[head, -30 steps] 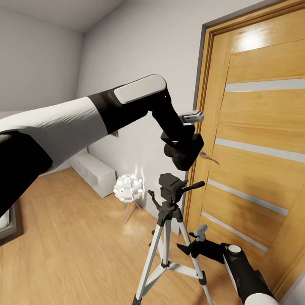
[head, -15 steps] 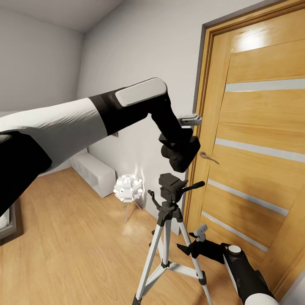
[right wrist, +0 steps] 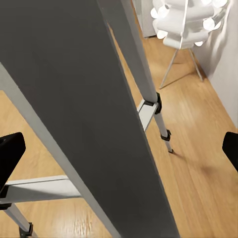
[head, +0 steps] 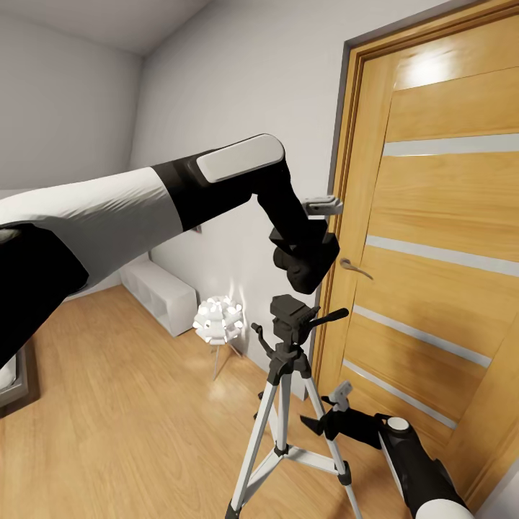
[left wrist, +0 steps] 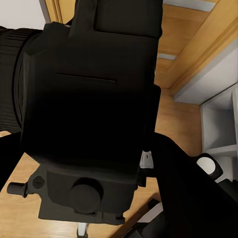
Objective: Attach the digital camera to the camera tripod in the bedroom.
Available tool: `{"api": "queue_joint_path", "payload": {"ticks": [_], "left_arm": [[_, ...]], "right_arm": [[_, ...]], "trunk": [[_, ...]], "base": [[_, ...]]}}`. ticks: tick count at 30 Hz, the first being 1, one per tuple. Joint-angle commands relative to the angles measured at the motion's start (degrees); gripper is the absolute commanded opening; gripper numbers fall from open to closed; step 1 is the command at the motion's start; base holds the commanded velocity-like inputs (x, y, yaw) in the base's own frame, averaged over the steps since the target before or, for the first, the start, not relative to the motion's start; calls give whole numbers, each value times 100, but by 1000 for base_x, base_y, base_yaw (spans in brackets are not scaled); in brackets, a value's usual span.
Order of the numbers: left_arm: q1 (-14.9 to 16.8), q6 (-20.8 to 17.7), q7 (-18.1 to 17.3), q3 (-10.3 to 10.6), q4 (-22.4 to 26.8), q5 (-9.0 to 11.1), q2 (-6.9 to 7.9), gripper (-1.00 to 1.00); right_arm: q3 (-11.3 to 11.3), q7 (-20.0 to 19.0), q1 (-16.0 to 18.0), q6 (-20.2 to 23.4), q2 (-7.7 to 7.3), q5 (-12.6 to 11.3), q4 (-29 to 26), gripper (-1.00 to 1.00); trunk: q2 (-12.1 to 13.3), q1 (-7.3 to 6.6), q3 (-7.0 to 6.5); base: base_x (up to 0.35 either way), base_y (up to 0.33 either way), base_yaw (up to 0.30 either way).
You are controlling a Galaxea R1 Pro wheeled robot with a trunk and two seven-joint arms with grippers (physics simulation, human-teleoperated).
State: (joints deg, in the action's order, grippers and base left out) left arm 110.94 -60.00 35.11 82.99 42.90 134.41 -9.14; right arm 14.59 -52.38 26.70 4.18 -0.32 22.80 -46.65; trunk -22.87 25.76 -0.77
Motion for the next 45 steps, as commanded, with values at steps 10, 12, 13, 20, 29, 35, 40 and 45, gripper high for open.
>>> {"api": "queue_joint_path", "payload": {"ticks": [10, 12, 13, 20, 29, 35, 40, 45], "left_arm": [[6, 0, 31, 15, -1, 59, -1, -100], [6, 0, 31, 15, -1, 59, -1, -100], [6, 0, 31, 15, -1, 59, -1, -100], [6, 0, 31, 15, -1, 59, -1, -100], [13, 0, 31, 21, -1, 59, -1, -100], [41, 0, 31, 32, 97, 59, 11, -100], [67, 0, 31, 146, 400, 59, 146, -100], [78, 0, 26, 369, 626, 59, 296, -100]], "right_arm": [[-89, -43, 2, -22, 5, 263, -42, 100], [-118, -44, 2, -28, 4, 306, -55, 100], [-131, -44, 2, -31, -1, 321, -60, 100], [-170, -44, -1, -37, -22, 370, -75, 100], [-177, -44, 0, -39, -36, 388, -80, -100], [-175, -45, 1, -39, -36, 386, -82, -100], [-169, -45, 2, -40, -31, 384, -88, -100], [-167, -45, 2, -40, -26, 383, -89, -100]], "trunk": [[-5, 2, 3], [-5, 2, 3], [-5, 2, 3], [-5, 2, 3], [-5, 2, 3], [-5, 2, 3], [-5, 2, 3], [-5, 2, 3]], "base": [[0, 0, 0], [0, 0, 0], [0, 0, 0], [0, 0, 0], [0, 0, 0], [0, 0, 0], [0, 0, 0], [0, 0, 0]]}}
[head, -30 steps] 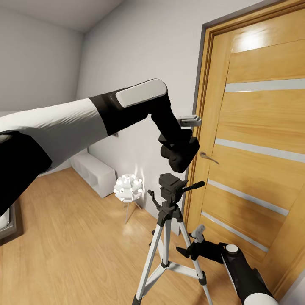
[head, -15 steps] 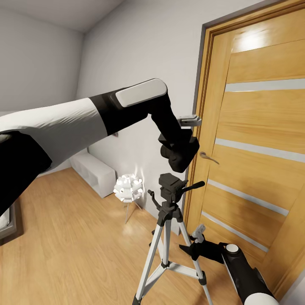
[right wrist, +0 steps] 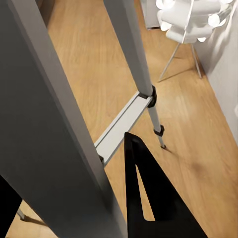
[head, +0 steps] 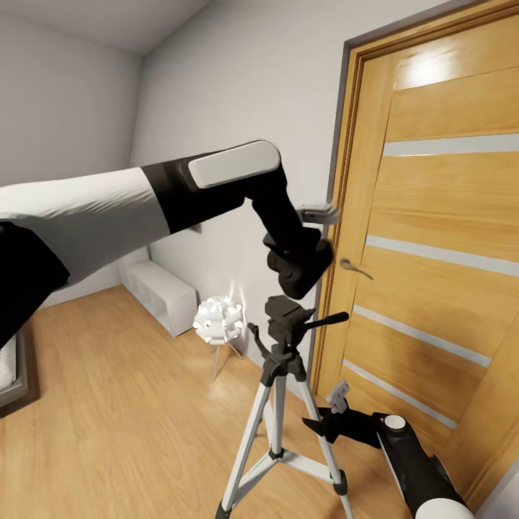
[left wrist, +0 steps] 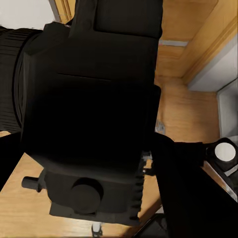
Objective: Attach the digital camera to the camera tripod in the bedroom.
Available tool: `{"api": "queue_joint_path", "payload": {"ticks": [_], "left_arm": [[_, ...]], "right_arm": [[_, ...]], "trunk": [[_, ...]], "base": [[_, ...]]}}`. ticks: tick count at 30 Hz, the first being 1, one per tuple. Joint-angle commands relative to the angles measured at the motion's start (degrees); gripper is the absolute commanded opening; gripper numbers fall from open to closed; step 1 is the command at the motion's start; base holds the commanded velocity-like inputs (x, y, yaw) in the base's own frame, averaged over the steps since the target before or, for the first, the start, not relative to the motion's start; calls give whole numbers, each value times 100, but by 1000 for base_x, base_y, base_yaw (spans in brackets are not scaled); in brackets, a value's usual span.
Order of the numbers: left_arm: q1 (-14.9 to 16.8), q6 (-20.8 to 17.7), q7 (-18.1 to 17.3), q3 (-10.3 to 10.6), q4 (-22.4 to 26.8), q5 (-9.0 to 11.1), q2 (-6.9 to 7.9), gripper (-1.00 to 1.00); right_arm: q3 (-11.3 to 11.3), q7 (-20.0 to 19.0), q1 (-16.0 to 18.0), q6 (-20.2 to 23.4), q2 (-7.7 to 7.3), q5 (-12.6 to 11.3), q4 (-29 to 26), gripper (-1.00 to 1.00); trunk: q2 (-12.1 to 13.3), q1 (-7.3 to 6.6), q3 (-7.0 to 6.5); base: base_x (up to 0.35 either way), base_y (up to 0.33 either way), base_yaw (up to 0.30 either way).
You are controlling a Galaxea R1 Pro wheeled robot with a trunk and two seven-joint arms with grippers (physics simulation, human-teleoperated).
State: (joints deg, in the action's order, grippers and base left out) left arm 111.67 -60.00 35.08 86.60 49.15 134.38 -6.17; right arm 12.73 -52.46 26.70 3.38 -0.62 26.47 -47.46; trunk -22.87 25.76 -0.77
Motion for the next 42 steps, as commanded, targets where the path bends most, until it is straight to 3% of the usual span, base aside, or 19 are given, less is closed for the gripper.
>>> {"api": "queue_joint_path", "payload": {"ticks": [1, 6, 11, 17, 23, 30, 40, 42], "left_arm": [[7, 0, 26, 41, 24, 62, 21, -100], [18, 0, 9, 154, 128, 62, 146, -100], [-5, 0, -7, 250, 444, 62, 474, -100], [-16, 0, -29, 293, 607, 62, 653, -100], [-27, 0, -278, 269, 732, 62, 951, -100], [-35, 0, -740, 239, 742, 62, 1079, -100], [-32, 0, -921, -51, 731, 62, 1157, -100], [-14, 0, -943, -4, 764, 62, 1165, -100]], "right_arm": [[16, -36, 0, 40, 7, 17, -9, -100], [12, -36, -2, 40, 14, 16, -9, -100], [12, -34, -6, 40, 10, 16, -9, -100], [10, -32, -6, 40, 21, 16, -9, -100], [8, -28, -9, 40, 37, 22, -9, -100], [6, -27, -14, 40, 42, 24, -9, -100], [2, -27, -21, 40, 44, 25, -9, -100], [1, -19, -23, 46, 44, 40, -9, -100]], "trunk": [[-5, 2, 3], [-5, 2, 3], [-5, 2, 3], [-5, 2, 3], [-5, 2, 3], [-5, 2, 3], [-5, 2, 3], [-5, 2, 3]], "base": [[0, 0, 0], [0, 0, 0], [0, 0, 0], [0, 0, 0], [0, 0, 0], [0, 0, 0], [0, 0, 0], [0, 0, 0]]}}
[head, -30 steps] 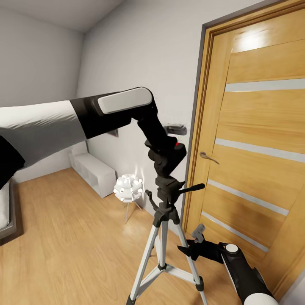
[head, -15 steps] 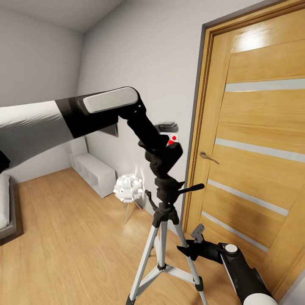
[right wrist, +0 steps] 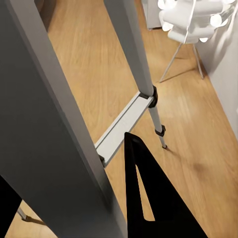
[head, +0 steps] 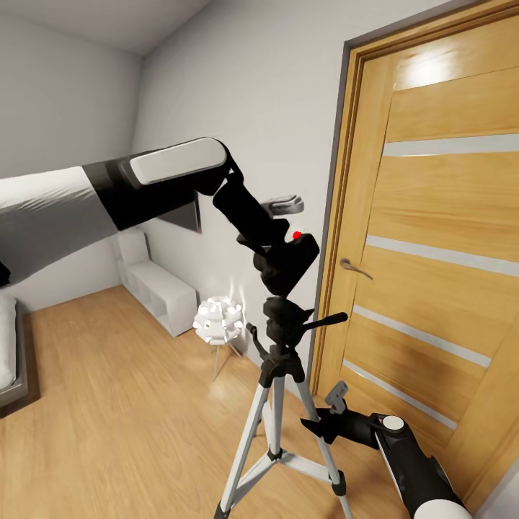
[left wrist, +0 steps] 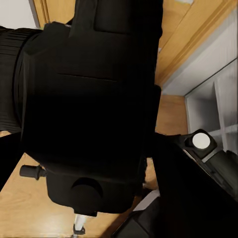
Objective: Attach the digital camera to the camera tripod in the bedroom.
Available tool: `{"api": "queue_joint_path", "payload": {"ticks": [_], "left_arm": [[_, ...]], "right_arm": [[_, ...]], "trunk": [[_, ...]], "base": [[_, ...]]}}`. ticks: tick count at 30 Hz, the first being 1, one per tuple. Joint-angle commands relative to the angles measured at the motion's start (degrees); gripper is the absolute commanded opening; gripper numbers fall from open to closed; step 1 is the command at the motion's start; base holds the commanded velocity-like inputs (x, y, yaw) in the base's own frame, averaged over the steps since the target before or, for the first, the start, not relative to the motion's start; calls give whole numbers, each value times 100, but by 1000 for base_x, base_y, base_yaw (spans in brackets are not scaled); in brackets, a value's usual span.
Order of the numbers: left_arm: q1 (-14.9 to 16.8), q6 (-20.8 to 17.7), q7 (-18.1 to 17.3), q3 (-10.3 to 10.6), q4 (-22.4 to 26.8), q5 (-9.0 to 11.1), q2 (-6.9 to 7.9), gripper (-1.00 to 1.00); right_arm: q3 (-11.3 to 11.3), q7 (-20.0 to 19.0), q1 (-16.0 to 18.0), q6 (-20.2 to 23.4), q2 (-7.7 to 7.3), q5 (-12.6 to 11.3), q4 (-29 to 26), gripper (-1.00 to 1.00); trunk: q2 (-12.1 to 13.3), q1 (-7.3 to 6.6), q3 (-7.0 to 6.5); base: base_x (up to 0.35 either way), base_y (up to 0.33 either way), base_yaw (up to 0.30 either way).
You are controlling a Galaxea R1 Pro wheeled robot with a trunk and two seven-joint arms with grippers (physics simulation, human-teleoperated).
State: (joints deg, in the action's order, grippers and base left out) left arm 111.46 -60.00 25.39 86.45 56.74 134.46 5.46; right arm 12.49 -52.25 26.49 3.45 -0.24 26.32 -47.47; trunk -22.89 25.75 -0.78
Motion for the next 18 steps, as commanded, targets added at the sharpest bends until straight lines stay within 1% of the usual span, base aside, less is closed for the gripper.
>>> {"api": "queue_joint_path", "payload": {"ticks": [1, 2, 3, 6, 9, 10, 11, 15, 18], "left_arm": [[48, 0, 23, 200, 25, 54, -19, -100], [113, 0, 20, 433, 39, 54, -38, -100], [143, 0, 18, 535, 46, 54, -46, -100], [213, 0, 9, 805, 68, 54, -61, -100], [237, 0, 5, 914, 95, 54, -66, -100], [246, 0, 3, 984, 116, 54, -66, -100], [264, 0, 1, 1160, 206, 54, -50, -100], [269, 0, 1, 1119, 206, 54, -34, -100], [274, 0, 0, 1039, 197, 54, -16, -100]], "right_arm": [[25, -9, -2, 40, 6, 87, -8, -100], [25, 63, -3, 40, 6, 132, -8, -100], [25, 107, -3, 39, 6, 152, -8, -100], [27, 242, -3, 36, 6, 205, -8, -100], [26, 289, -3, 38, 6, 223, -8, -100], [26, 306, -3, 38, 6, 230, -8, -100], [25, 335, -10, 34, 7, 241, -8, -100], [25, 337, -11, 36, 7, 241, -8, -100], [25, 340, -12, 34, 6, 242, -8, -100]], "trunk": [[-2, 3, 4], [-2, 3, 4], [-2, 3, 4], [-2, 3, 4], [-2, 3, 4], [-2, 3, 4], [-2, 3, 4], [-2, 3, 4], [-2, 3, 4]], "base": [[0, 0, 0], [0, 0, 0], [0, 0, 0], [0, 0, 0], [0, 0, 0], [0, 0, 0], [0, 0, 0], [0, 0, 0], [0, 0, 0]]}}
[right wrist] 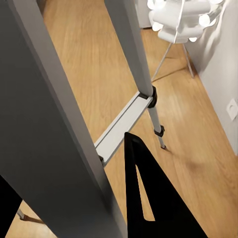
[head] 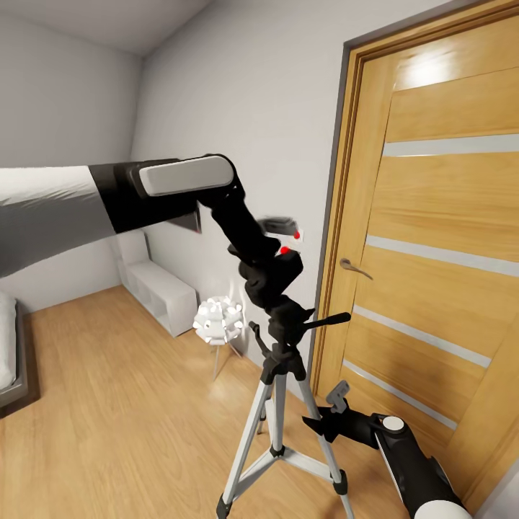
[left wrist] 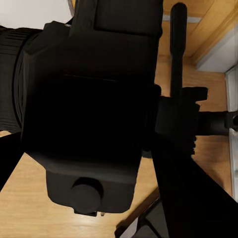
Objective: Attach the digital camera to the camera tripod in the bedroom.
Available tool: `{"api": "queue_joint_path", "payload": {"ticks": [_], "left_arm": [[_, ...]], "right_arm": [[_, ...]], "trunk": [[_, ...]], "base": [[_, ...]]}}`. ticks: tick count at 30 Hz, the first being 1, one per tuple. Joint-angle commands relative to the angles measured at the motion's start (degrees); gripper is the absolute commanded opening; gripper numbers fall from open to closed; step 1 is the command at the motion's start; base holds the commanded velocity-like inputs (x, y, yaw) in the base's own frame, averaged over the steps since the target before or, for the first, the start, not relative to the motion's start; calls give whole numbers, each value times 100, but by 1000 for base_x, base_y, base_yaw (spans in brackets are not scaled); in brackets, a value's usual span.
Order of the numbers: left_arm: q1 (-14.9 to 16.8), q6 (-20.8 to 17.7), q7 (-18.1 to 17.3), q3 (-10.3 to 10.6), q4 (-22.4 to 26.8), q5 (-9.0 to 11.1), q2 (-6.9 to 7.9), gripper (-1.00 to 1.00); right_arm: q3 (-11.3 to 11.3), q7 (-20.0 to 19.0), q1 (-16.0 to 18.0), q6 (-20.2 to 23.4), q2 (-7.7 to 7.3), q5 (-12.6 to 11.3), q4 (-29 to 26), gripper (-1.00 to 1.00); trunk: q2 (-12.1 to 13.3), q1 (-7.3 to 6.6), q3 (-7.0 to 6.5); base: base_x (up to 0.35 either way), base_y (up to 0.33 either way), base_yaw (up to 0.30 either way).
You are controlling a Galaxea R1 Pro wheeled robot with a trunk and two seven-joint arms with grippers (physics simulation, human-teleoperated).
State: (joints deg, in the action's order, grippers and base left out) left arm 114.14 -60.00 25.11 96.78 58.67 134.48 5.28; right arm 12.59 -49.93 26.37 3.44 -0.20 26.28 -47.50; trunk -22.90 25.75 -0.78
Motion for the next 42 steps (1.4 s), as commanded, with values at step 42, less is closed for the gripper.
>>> {"api": "queue_joint_path", "payload": {"ticks": [42], "left_arm": [[-95, 0, 7, -588, 617, 52, 414, -100]], "right_arm": [[16, 130, 0, 34, 10, 255, 53, -100]], "trunk": [[-1, 4, 4]], "base": [[0, 0, 0]]}}
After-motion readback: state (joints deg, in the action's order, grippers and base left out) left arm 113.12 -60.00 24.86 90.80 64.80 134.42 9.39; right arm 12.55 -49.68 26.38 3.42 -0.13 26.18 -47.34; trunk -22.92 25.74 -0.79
